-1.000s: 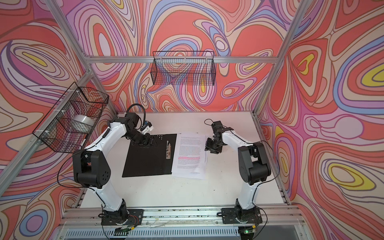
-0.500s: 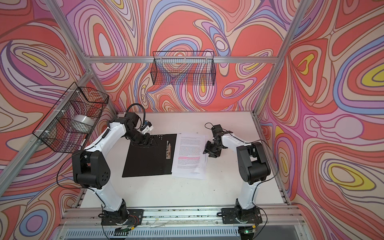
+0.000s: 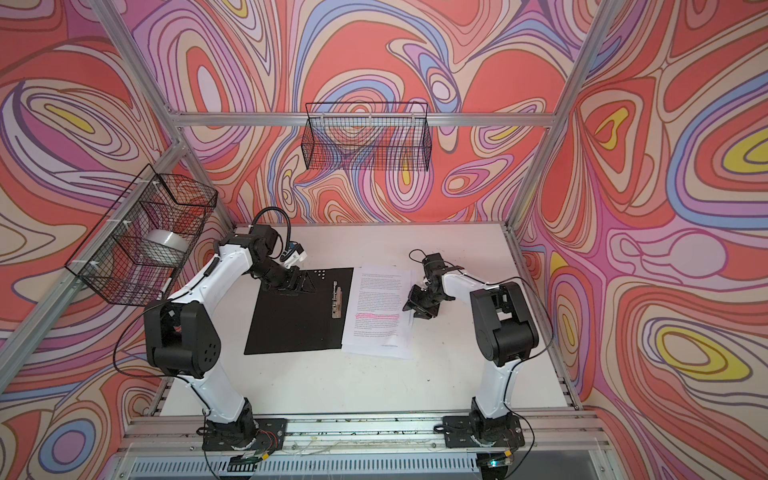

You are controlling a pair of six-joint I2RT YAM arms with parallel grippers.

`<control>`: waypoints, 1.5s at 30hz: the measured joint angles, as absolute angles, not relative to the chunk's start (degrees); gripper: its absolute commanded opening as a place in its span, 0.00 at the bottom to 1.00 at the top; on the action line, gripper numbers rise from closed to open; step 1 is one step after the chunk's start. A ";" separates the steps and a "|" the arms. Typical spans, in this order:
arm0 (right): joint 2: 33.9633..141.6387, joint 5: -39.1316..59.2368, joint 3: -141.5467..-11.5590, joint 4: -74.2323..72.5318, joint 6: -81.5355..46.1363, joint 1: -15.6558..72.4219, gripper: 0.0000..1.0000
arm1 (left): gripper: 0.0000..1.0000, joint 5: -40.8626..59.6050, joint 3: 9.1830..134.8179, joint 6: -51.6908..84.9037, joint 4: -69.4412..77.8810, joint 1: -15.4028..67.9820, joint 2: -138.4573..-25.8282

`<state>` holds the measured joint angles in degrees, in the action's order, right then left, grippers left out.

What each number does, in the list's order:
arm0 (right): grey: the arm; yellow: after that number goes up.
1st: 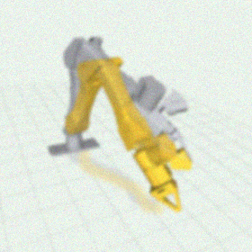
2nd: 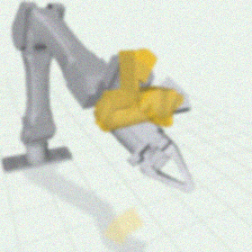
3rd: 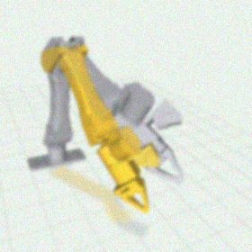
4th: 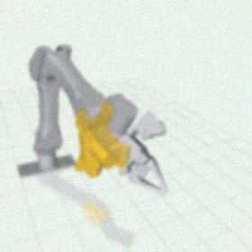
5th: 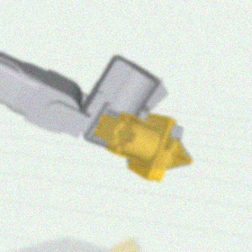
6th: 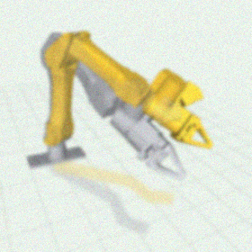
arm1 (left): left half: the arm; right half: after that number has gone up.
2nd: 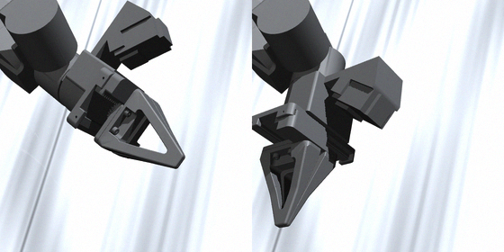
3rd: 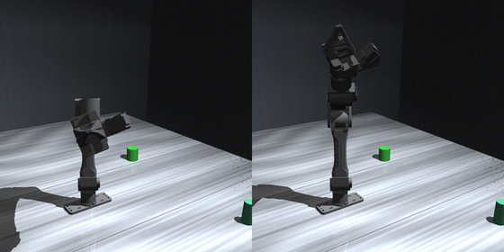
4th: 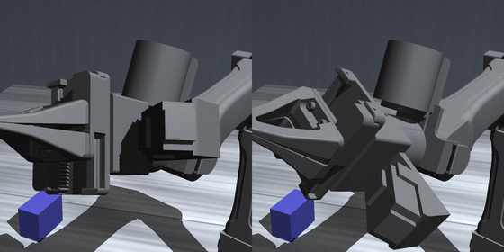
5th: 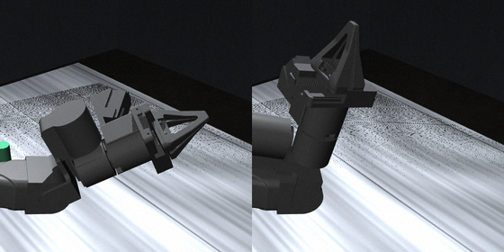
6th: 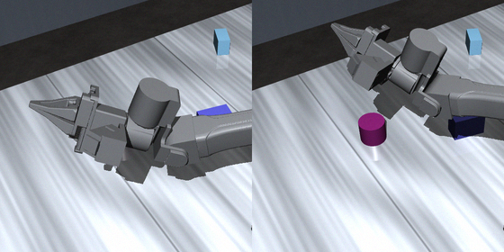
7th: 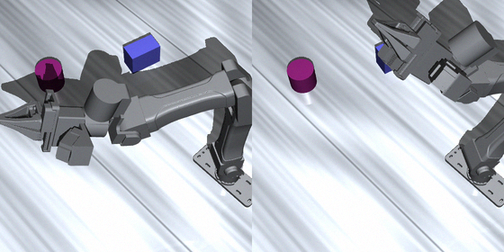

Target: Put the files into the folder

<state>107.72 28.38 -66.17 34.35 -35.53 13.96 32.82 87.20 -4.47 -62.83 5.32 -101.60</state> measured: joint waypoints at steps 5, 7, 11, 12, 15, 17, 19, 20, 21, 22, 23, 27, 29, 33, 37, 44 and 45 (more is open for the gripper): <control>108.40 31.18 -66.00 32.45 -35.55 13.96 0.39 | 0.76 32.82 87.22 -4.49 -62.83 5.32 -101.58; 108.55 31.81 -66.00 32.14 -35.46 13.96 0.37 | 0.76 32.82 87.20 -4.47 -62.85 5.32 -101.56; 108.62 33.34 -66.22 31.88 -34.79 13.96 0.34 | 0.76 32.82 87.20 -4.45 -62.83 5.32 -101.56; 108.68 33.76 -66.48 31.92 -34.57 13.96 0.33 | 0.76 32.82 87.20 -4.45 -62.83 5.32 -101.56; 109.58 34.79 -67.83 32.03 -33.65 14.00 0.33 | 0.76 32.84 87.20 -4.45 -62.83 5.32 -101.56; 110.34 35.29 -68.93 32.21 -33.01 14.09 0.32 | 0.76 32.82 87.20 -4.45 -62.83 5.32 -101.56; 111.20 35.66 -70.11 32.56 -32.32 14.20 0.32 | 0.76 32.82 87.20 -4.45 -62.83 5.32 -101.56; 111.61 35.75 -70.65 32.73 -31.97 14.24 0.32 | 0.76 32.82 87.20 -4.45 -62.83 5.32 -101.56; 112.12 35.88 -71.24 32.88 -31.66 14.31 0.31 | 0.76 32.82 87.20 -4.45 -62.83 5.32 -101.56; 112.53 35.94 -71.68 32.99 -31.33 14.33 0.31 | 0.76 32.82 87.20 -4.45 -62.83 5.32 -101.56; 112.97 36.01 -72.16 33.19 -31.07 14.35 0.31 | 0.76 32.82 87.20 -4.45 -62.83 5.32 -101.56; 114.37 36.03 -74.28 34.41 -29.71 14.35 0.30 | 0.76 32.82 87.20 -4.45 -62.83 5.32 -101.56; 114.96 35.94 -75.48 35.09 -28.97 14.35 0.29 | 0.76 32.80 87.20 -4.45 -62.83 5.32 -101.56; 116.62 35.57 -78.35 36.95 -27.18 14.35 0.30 | 0.76 32.77 87.20 -4.45 -62.83 5.32 -101.56; 118.80 35.16 -81.80 39.86 -24.84 14.57 0.32 | 0.76 32.77 87.20 -4.45 -62.83 5.32 -101.56; 121.56 31.81 -87.46 45.63 -21.47 15.55 0.39 | 0.77 32.75 89.60 -3.53 -62.85 5.32 -102.02; 121.56 31.05 -87.74 46.09 -21.37 15.64 0.40 | 0.77 32.75 90.48 -3.22 -62.81 5.32 -102.26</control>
<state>121.56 31.05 -87.74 46.09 -21.37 15.64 32.75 90.48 -3.22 -62.81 5.32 -102.26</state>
